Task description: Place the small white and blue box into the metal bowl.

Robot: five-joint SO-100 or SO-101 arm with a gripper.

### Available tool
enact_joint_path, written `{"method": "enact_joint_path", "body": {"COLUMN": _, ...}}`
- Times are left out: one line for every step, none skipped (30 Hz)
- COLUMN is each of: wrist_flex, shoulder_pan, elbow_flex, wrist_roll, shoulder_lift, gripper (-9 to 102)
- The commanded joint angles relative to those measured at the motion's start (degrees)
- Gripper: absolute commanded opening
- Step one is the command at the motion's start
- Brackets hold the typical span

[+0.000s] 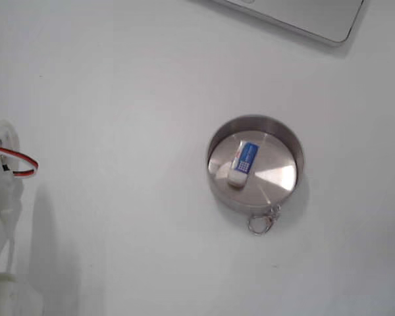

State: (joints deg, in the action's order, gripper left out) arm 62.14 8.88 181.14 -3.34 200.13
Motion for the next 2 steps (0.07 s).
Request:
{"method": "enact_joint_path", "body": {"wrist_flex": 0.18, "shoulder_pan": -0.26, "elbow_flex": 2.2, "wrist_roll": 0.53, "shoulder_lift": 0.97, "gripper": -5}}
{"method": "enact_joint_path", "body": {"wrist_flex": 0.18, "shoulder_pan": -0.26, "elbow_flex": 2.2, "wrist_roll": 0.53, "shoulder_lift": 0.97, "gripper": -5}}
